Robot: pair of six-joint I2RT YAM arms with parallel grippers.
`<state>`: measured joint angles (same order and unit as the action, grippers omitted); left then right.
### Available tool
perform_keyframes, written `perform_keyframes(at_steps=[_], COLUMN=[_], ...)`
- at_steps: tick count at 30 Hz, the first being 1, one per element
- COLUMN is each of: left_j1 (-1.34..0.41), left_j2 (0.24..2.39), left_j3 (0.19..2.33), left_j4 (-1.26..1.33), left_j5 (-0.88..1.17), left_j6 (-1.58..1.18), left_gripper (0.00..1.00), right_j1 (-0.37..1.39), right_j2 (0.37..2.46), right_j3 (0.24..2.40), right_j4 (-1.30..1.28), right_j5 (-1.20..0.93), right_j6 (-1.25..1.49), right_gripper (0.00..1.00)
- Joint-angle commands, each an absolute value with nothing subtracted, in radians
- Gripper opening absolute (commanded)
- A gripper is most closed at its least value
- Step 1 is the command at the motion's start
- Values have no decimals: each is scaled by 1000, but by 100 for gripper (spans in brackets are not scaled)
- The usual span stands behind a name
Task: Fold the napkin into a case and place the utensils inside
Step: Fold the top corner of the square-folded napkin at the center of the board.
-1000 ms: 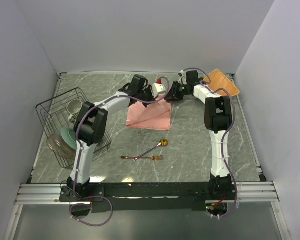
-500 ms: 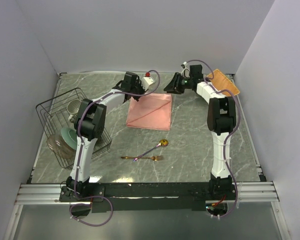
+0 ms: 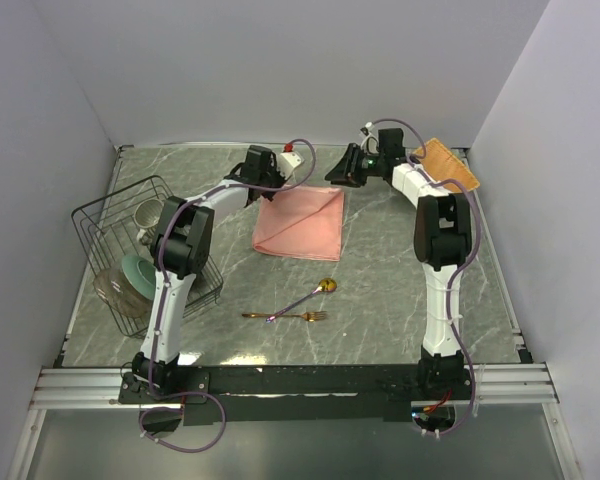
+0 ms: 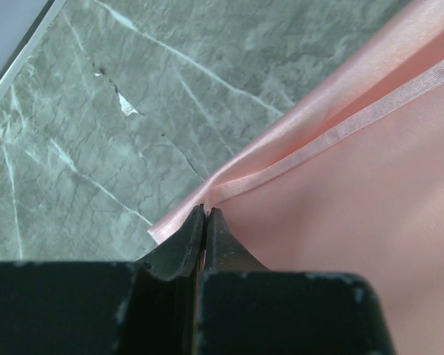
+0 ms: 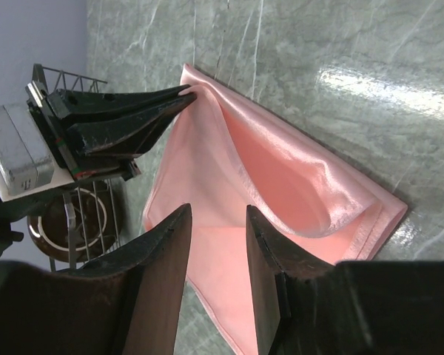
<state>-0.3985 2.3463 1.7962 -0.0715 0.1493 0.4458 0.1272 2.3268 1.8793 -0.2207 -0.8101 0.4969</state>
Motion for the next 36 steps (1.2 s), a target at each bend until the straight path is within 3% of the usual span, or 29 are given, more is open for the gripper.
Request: perform_keyframes(at_steps=[1,22,25,26,29,32,36], left_j1=[-397,-396,-394,-391,-370,-348,-319], left_j2=[2349,2376,2361,2336,2248,2143,2042], left_j3=[1835,1879,1871,1856,1812,1767,1707], left_j4=[-57,-117,-117,-109,-84,-75,-101], left_j5=[112,63,58,63,109,181,264], left_j6=[420,422,405,391,302,201,27], left_gripper=[1,2,28,42,57,67,73], right_j1=[146,206,206,204,204,206,206], right_j2=[2304,2404,2421,2424,2442,2453,2473], right_j3=[1919,1942,1951,1951,1960,1962,1982], right_j4=[-195,-187,-193,-190,-198,-184,-179], right_j5=[-827,-796,-770,-769,-762,-759,-756], right_j6=[488,508,514,515,517,526,535], right_gripper=[43,42,42,41,41,41,41])
